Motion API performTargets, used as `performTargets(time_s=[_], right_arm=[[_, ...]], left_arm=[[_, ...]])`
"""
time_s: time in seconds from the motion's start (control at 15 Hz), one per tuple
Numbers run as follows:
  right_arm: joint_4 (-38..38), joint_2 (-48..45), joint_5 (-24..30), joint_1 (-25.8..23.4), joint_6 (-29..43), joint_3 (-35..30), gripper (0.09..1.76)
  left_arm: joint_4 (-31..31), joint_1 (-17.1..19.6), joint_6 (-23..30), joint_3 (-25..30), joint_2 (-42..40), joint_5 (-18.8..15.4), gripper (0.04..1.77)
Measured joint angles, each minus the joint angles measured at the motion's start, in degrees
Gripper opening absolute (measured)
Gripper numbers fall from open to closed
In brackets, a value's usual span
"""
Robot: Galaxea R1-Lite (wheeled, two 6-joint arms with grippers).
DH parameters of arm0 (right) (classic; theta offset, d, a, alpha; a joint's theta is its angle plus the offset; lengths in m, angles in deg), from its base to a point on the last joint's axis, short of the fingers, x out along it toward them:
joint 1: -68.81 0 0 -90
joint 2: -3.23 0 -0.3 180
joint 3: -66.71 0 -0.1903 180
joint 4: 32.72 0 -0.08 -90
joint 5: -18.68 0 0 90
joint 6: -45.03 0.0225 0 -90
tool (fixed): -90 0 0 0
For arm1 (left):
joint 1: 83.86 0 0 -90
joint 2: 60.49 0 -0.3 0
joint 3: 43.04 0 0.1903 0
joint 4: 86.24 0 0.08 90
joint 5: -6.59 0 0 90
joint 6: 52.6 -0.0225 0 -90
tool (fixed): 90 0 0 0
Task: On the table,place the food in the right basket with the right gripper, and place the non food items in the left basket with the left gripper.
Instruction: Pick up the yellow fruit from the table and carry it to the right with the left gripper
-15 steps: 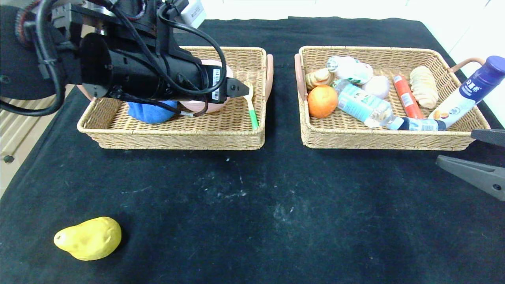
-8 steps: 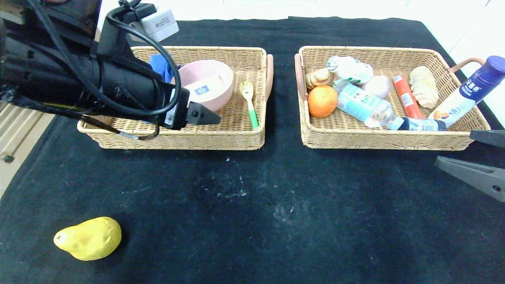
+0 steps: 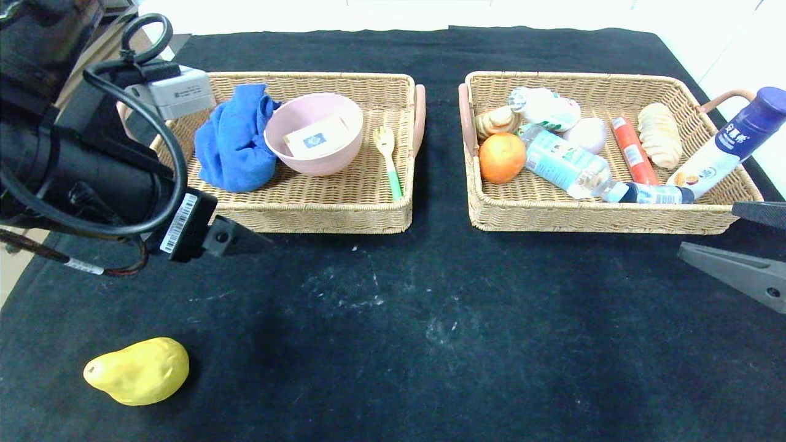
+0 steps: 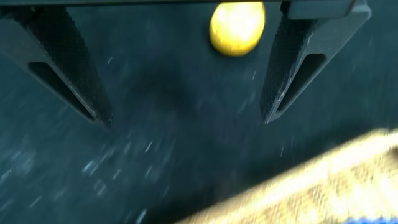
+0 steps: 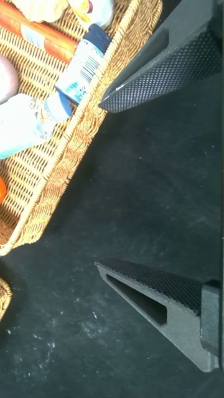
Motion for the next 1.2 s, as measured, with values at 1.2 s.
performTargets(time_s=[1.2], right_arm=[[0.0, 0.0, 0.0, 0.1, -0.1, -0.1, 1.71]], left_arm=[[0.5, 19.3, -30.9, 21.2, -8.9, -9.8, 1.72]])
